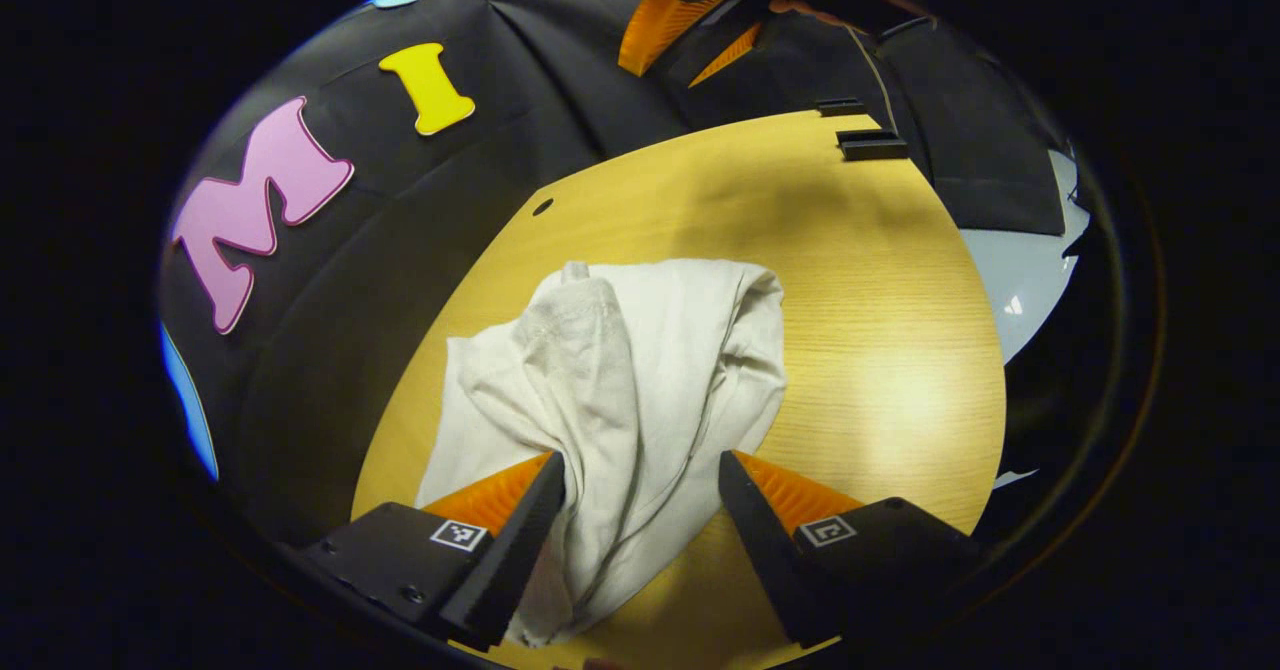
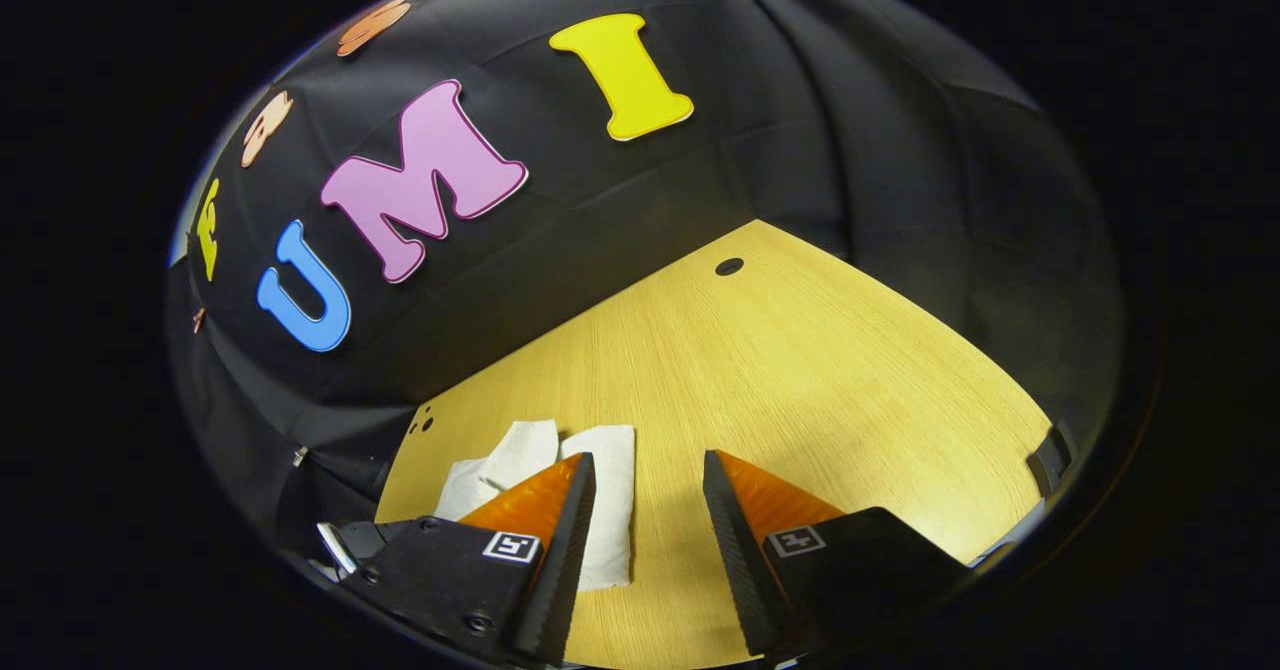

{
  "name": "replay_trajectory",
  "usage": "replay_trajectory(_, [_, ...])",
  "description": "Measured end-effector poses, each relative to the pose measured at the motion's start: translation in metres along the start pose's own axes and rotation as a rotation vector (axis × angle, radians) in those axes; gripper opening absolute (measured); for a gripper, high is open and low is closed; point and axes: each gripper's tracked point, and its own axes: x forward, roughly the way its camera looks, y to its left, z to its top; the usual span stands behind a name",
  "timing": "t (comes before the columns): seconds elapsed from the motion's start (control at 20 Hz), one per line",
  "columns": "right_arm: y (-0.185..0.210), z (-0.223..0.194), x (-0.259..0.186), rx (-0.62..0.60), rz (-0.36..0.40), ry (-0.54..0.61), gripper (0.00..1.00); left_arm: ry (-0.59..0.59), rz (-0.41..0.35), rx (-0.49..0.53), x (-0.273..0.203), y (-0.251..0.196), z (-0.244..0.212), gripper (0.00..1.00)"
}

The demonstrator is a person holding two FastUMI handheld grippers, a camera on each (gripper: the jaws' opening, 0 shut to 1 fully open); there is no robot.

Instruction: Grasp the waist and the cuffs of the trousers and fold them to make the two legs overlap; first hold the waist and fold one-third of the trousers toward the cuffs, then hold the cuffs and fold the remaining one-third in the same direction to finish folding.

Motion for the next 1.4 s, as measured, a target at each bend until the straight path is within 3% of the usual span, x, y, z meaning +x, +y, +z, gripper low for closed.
replay_trajectory(0.05, [0.004,0.001,-0.004,-0.002,0.006,-0.002,0.68,-0.015,0.017,-0.015,-0.008,0.007,0.008,0.98])
replay_trajectory(0.1, [0.010,0.001,-0.010,-0.003,0.014,-0.004,0.58,-0.033,0.037,-0.034,-0.018,0.015,0.013,0.98])
replay_trajectory(0.15, [0.016,0.002,-0.016,-0.005,0.024,-0.008,0.67,-0.047,0.060,-0.064,-0.028,0.024,0.018,0.98])
replay_trajectory(0.65, [0.081,0.012,-0.068,-0.077,0.053,-0.106,0.67,-0.155,0.245,-0.591,-0.149,0.108,0.007,0.97])
replay_trajectory(0.9, [0.130,0.007,-0.076,-0.077,0.118,-0.118,0.70,-0.228,0.335,-0.831,-0.210,0.145,-0.017,0.97])
replay_trajectory(1.15, [0.172,0.000,-0.084,-0.087,0.176,-0.127,0.74,-0.267,0.404,-1.008,-0.250,0.168,-0.045,0.99])
replay_trajectory(1.25, [0.189,-0.007,-0.082,-0.108,0.195,-0.123,0.80,-0.291,0.405,-1.074,-0.260,0.168,-0.053,0.96])
replay_trajectory(1.4, [0.212,-0.018,-0.077,-0.128,0.229,-0.102,0.83,-0.285,0.415,-1.109,-0.267,0.165,-0.070,0.96])
